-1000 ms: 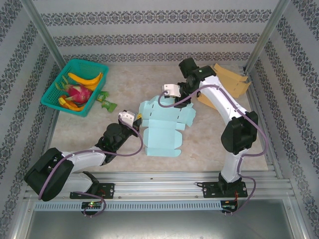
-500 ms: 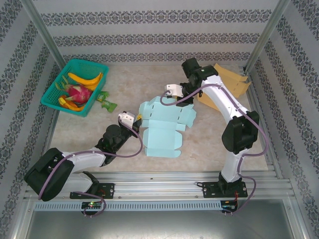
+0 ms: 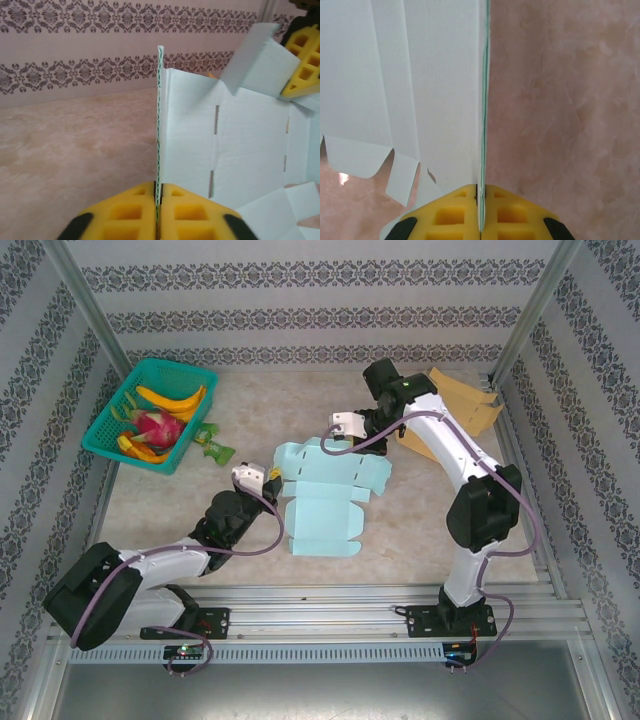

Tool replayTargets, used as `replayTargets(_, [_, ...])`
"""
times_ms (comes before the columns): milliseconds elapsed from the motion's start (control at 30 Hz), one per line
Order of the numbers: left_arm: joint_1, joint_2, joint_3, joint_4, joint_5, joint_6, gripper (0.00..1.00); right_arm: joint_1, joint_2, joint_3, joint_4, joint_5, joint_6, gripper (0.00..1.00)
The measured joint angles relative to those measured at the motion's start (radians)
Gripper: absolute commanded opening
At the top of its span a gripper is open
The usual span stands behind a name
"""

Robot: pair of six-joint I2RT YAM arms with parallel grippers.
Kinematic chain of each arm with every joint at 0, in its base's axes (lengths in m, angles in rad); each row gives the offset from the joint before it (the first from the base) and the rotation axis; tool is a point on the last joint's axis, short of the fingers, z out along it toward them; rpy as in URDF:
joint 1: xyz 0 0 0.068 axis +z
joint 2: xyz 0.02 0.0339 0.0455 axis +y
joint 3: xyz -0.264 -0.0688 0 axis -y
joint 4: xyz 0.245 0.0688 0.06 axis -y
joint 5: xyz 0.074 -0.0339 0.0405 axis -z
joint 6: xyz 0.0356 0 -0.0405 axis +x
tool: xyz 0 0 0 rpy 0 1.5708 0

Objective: Fold the paper box

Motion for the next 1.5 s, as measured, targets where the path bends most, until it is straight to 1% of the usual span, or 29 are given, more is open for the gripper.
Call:
replayTargets(33, [-0.001,-0.01,0.007,-0.022,-0.022,-0.014,0.4,0.002,-0.007,-0.004,0.001,0.008,0.005,0.0])
replayTargets(67, [-0.001,-0.021,0.011,-0.042,-0.04,-0.029,0.44,0.002,-0.012,-0.007,0.001,0.019,0.01,0.0])
replayTargets(167, [-0.001,-0.08,0.015,-0.113,-0.071,-0.086,0.45,0.006,-0.024,-0.012,0.007,0.071,0.043,0.0])
replayTargets(200, [-0.001,-0.106,0.016,-0.141,-0.074,-0.103,0.48,0.011,-0.025,-0.016,0.015,0.092,0.054,0.0])
replayTargets(233, [-0.001,-0.148,0.022,-0.186,-0.073,-0.128,0.49,0.016,-0.027,-0.025,0.032,0.128,0.069,0.0])
replayTargets(300, [-0.001,-0.211,0.045,-0.261,-0.059,-0.167,0.48,0.033,-0.029,-0.045,0.055,0.188,0.089,0.0])
replayTargets(400, [-0.001,-0.28,0.113,-0.362,0.009,-0.241,0.44,0.057,-0.029,-0.063,0.076,0.248,0.116,0.0])
replayTargets(533, [-0.003,-0.309,0.165,-0.408,0.118,-0.363,0.36,0.074,-0.029,-0.063,0.098,0.3,0.148,0.0])
replayTargets(633, [-0.024,-0.286,0.17,-0.434,0.167,-0.443,0.33,0.08,-0.031,-0.074,0.11,0.317,0.163,0.0])
replayTargets(733, [-0.05,-0.224,0.185,-0.459,0.193,-0.496,0.31,0.082,-0.041,-0.102,0.125,0.321,0.166,0.0])
replayTargets(933, [-0.068,-0.072,0.222,-0.455,0.219,-0.555,0.28,0.082,-0.084,-0.16,0.132,0.313,0.165,0.0])
replayTargets(1067, [-0.068,0.015,0.248,-0.447,0.222,-0.578,0.24,0.082,-0.115,-0.188,0.137,0.298,0.161,0.0])
replayTargets(1200, [-0.068,0.064,0.259,-0.424,0.19,-0.597,0.2,0.082,-0.134,-0.217,0.14,0.282,0.154,0.0])
replayTargets(1367, [-0.066,0.087,0.264,-0.425,0.109,-0.615,0.19,0.082,-0.154,-0.254,0.153,0.257,0.132,0.0])
replayTargets(1500, [-0.047,0.092,0.268,-0.425,0.071,-0.641,0.19,0.082,-0.173,-0.283,0.167,0.24,0.111,0.0])
